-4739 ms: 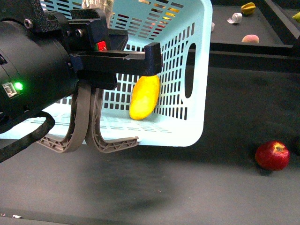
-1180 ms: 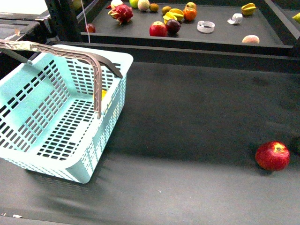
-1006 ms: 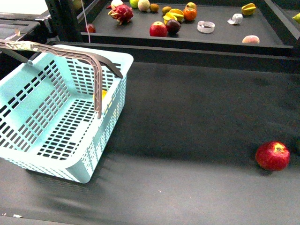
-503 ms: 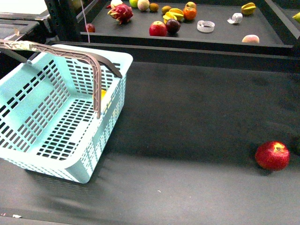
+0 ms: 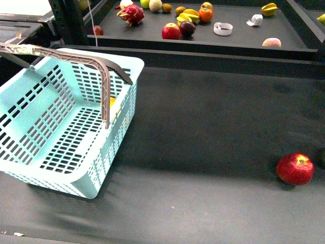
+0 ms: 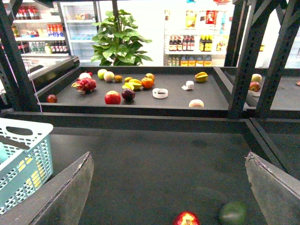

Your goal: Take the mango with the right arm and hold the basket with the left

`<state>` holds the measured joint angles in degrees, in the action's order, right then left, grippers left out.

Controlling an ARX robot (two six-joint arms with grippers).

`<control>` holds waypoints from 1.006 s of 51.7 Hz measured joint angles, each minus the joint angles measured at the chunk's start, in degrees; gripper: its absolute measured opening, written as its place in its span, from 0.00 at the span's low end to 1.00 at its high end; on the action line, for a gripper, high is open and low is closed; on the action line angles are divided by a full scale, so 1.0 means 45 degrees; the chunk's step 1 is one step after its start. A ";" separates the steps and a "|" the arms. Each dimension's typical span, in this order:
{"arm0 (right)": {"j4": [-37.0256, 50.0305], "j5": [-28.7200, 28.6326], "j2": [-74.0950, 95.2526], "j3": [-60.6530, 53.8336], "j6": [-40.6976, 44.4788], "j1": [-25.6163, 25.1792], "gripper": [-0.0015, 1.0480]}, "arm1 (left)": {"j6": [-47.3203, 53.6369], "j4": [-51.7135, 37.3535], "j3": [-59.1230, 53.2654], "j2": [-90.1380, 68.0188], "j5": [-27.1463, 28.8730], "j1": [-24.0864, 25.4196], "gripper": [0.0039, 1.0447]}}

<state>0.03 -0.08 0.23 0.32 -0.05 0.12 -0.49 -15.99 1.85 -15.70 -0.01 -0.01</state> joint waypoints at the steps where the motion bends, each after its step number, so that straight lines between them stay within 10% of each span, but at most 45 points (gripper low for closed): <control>1: 0.0000 0.0000 0.0000 0.0000 0.0000 0.0000 0.92 | 0.0005 0.0083 0.0000 0.0087 -0.0005 0.0000 0.02; 52: 0.0000 0.0000 0.0000 0.0000 0.0000 0.0000 0.92 | 0.0015 0.3497 0.0019 0.3419 -0.0010 0.0000 0.02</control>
<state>0.03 -0.08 0.23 0.32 -0.05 0.12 -0.43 -0.25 1.93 -0.32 -0.05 -0.01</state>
